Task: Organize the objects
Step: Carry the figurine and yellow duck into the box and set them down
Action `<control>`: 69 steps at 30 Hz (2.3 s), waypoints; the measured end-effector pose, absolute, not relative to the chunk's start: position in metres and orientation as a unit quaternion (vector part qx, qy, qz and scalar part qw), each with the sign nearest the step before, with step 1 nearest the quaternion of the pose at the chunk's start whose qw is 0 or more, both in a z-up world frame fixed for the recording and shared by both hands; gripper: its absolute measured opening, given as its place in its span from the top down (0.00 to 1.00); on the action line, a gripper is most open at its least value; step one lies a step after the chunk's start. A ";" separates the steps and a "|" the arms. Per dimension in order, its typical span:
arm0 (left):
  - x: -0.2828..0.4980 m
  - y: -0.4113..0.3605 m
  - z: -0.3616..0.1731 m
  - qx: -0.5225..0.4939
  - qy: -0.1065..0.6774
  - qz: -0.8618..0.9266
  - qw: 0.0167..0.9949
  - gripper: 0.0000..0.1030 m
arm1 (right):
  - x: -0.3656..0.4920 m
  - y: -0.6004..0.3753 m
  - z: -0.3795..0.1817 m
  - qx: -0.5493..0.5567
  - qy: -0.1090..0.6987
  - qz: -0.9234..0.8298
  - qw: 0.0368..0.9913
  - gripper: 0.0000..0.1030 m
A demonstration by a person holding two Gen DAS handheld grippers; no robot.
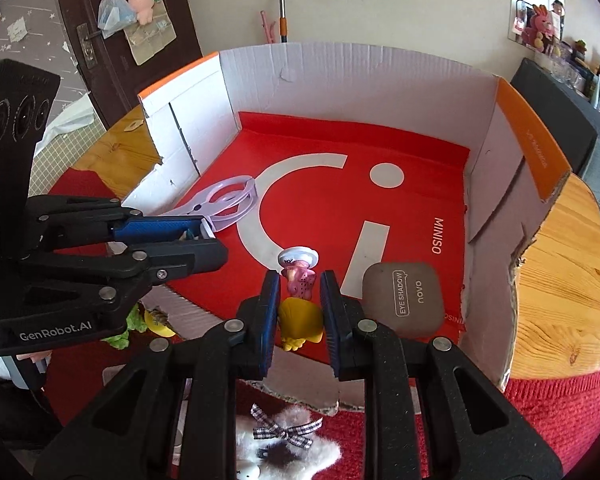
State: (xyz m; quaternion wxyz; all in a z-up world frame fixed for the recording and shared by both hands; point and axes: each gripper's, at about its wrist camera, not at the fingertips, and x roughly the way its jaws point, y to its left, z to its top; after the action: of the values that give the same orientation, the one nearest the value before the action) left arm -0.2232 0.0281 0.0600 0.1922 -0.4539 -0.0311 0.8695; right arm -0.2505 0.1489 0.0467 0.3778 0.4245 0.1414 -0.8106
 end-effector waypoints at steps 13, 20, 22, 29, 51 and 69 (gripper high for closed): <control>-0.242 0.039 0.044 -0.484 -0.007 0.854 0.193 0.79 | -0.261 0.135 0.029 0.455 0.177 -0.783 0.385 0.81; -0.246 0.040 0.038 -0.493 -0.002 0.849 0.193 0.79 | -0.265 0.135 0.026 0.462 0.178 -0.778 0.387 0.81; -0.247 0.040 0.038 -0.493 0.001 0.848 0.193 0.79 | -0.265 0.136 0.026 0.463 0.177 -0.777 0.388 0.81; -0.248 0.043 0.038 -0.492 0.010 0.849 0.193 0.79 | -0.263 0.139 0.027 0.460 0.177 -0.779 0.388 0.81; -0.248 0.043 0.038 -0.490 0.014 0.849 0.196 0.79 | -0.259 0.129 0.024 0.457 0.186 -0.778 0.389 0.81; -0.247 0.042 0.040 -0.490 0.013 0.850 0.194 0.75 | -0.261 0.126 0.024 0.456 0.190 -0.778 0.389 0.81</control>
State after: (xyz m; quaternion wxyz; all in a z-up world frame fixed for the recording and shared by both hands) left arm -0.2466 0.0419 0.0395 0.1936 -0.4895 0.0131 0.8501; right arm -0.2605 0.1255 0.0243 0.3889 0.4557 0.1898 -0.7778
